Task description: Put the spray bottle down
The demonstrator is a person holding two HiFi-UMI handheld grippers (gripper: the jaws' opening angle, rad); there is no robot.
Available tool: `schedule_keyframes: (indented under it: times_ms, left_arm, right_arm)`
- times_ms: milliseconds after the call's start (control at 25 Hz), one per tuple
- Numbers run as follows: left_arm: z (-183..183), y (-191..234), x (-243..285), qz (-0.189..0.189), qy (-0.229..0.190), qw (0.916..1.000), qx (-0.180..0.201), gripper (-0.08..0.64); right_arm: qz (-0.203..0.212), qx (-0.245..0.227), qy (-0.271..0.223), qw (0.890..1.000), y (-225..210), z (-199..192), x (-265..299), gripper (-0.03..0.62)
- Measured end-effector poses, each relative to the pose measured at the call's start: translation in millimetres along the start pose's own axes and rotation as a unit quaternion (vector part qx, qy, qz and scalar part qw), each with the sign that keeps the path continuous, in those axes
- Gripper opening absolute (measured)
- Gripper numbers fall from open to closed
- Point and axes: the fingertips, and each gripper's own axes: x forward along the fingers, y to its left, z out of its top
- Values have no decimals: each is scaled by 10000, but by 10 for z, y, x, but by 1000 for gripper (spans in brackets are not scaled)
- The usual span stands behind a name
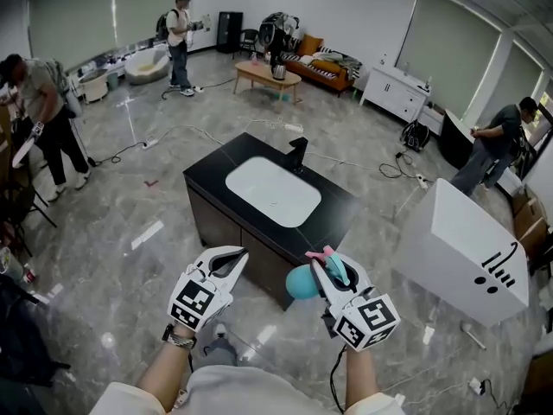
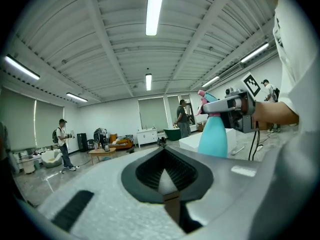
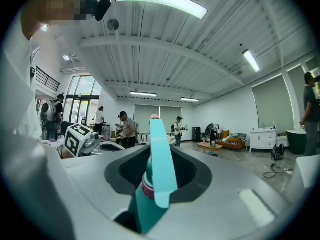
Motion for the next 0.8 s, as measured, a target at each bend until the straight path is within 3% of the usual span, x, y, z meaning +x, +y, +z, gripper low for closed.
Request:
schedule_keyframes:
  times_ms: [520, 800]
  left_arm:
    - [-98, 1457, 660, -237, -1, 9997, -62, 0]
    - [-223, 2003, 843, -297, 53, 9995, -101, 0]
  right_arm:
    - [-260, 33, 51, 9996, -461, 128, 1513, 114]
    - [-396, 77, 95, 9991, -610, 92, 2075, 114]
